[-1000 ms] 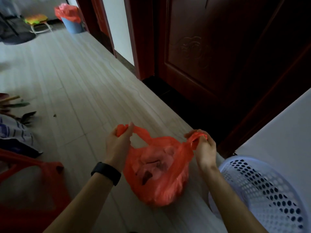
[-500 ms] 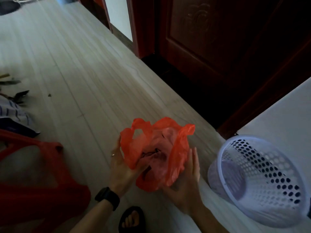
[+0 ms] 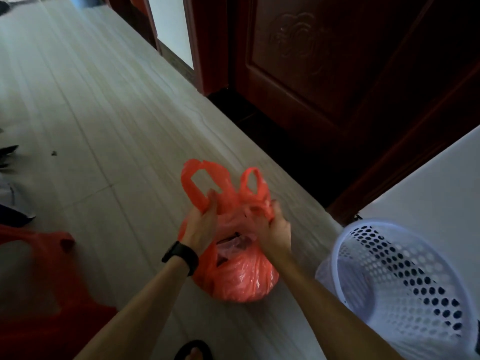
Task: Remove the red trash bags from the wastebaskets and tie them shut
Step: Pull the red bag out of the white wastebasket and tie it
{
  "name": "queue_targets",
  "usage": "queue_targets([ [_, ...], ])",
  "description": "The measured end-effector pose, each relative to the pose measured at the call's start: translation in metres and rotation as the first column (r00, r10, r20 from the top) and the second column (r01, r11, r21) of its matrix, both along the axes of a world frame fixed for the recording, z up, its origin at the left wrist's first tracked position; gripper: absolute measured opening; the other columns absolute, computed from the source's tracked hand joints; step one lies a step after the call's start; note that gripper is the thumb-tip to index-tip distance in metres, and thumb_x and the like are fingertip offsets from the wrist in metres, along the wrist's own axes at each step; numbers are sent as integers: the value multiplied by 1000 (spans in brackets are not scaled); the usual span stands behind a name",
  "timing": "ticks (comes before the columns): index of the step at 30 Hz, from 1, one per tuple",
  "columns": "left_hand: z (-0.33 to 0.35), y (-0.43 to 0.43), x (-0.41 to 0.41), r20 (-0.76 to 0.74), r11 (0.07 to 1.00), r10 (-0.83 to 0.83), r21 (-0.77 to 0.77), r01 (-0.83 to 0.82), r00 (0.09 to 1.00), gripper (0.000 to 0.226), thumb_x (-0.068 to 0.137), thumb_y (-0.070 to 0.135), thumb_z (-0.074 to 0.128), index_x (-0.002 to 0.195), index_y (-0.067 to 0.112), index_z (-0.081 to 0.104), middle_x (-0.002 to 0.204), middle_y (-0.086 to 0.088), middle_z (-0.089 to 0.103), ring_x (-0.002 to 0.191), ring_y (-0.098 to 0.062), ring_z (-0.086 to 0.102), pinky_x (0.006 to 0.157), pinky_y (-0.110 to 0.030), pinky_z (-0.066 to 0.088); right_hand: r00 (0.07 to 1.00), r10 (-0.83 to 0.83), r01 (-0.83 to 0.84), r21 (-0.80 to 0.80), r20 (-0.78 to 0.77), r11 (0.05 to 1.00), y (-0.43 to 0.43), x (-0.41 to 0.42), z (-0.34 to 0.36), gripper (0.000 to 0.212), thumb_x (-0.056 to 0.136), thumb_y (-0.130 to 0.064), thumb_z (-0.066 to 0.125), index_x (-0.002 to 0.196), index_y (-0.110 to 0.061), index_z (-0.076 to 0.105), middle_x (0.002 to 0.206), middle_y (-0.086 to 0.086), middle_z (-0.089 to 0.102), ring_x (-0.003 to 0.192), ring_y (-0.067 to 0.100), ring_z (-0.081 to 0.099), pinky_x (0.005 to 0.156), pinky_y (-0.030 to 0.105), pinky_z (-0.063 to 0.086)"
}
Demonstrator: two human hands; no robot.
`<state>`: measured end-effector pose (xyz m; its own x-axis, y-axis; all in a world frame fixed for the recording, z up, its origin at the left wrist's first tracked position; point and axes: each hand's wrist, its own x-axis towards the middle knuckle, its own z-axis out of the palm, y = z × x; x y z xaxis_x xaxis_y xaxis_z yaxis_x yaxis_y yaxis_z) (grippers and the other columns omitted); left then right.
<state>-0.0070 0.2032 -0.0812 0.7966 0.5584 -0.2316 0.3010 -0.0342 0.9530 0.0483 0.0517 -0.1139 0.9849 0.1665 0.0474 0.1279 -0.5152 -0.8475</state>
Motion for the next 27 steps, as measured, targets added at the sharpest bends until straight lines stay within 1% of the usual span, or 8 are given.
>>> queue_targets([
  [6, 2, 2, -1, -70, 890, 302, -336, -308, 951, 42, 100, 14, 40, 59, 21, 36, 39, 9, 33, 34, -7, 31, 50, -26, 27, 833, -363, 441, 106, -418, 891, 6, 17, 5, 63, 90, -51, 40, 88, 7, 66, 87, 28, 67, 84, 35, 68, 82, 45, 55],
  [9, -1, 20, -8, -104, 879, 328, -329, -344, 939, 40, 99, 27, 39, 59, 21, 38, 43, 8, 35, 41, -11, 33, 53, -27, 31, 666, -318, 589, 215, -675, 779, -6, 43, -3, 27, 101, -25, 42, 75, -21, 46, 57, 1, 60, 34, -1, 54, 38, 16, 49],
  [12, -8, 22, -35, -17, 931, 304, -205, -301, 953, 34, 96, 58, 45, 93, 28, 61, 69, 18, 58, 62, -2, 55, 66, -24, 45, 557, -307, 618, 138, -771, 774, -20, 62, -16, 27, 103, -14, 36, 77, -22, 41, 31, -16, 51, 25, -2, 49, 26, 13, 37],
  [14, -22, 18, -56, 70, 987, 127, 86, -133, 989, 46, 84, 75, 45, 111, 40, 56, 93, 29, 63, 85, 12, 60, 77, -15, 45, 595, -296, 516, 73, -747, 854, -19, 76, -20, 20, 101, -8, 41, 87, -14, 55, 41, -3, 58, 39, 8, 59, 27, 14, 37],
  [17, -55, 20, -68, -97, 880, -108, 454, 141, 989, 62, 70, 85, 52, 103, 33, 65, 97, 18, 69, 93, 3, 63, 84, -32, 51, 626, -352, 435, -63, -695, 898, -11, 94, -31, 6, 90, -4, 60, 92, -4, 65, 65, 5, 55, 76, 21, 64, 45, 21, 44],
  [22, -62, 5, -37, -140, 851, -127, 493, 181, 982, 47, 85, 59, 41, 79, 19, 65, 77, 6, 69, 77, -17, 65, 69, -36, 49, 599, -187, 568, 248, -779, 785, -5, 86, -17, 28, 101, -7, 41, 76, -20, 41, 34, -8, 54, 26, 2, 50, 31, 14, 42],
  [25, -59, -18, -18, -72, 892, -4, 451, 37, 997, 40, 87, 37, 36, 71, 8, 57, 68, -10, 63, 62, -21, 55, 59, -40, 41, 680, -268, 584, 285, -682, 760, -2, 73, -5, 32, 97, -29, 44, 69, -16, 53, 55, 4, 57, 43, 17, 57, 51, 28, 51],
  [27, -51, -32, -8, -67, 957, 188, 237, -167, 980, 43, 96, 34, 38, 68, 7, 56, 64, -7, 59, 59, -17, 49, 58, -41, 36, 798, -292, 483, 270, -526, 833, -14, 55, -5, 46, 85, -57, 50, 82, -15, 69, 70, 3, 70, 71, 23, 68, 77, 39, 55],
])
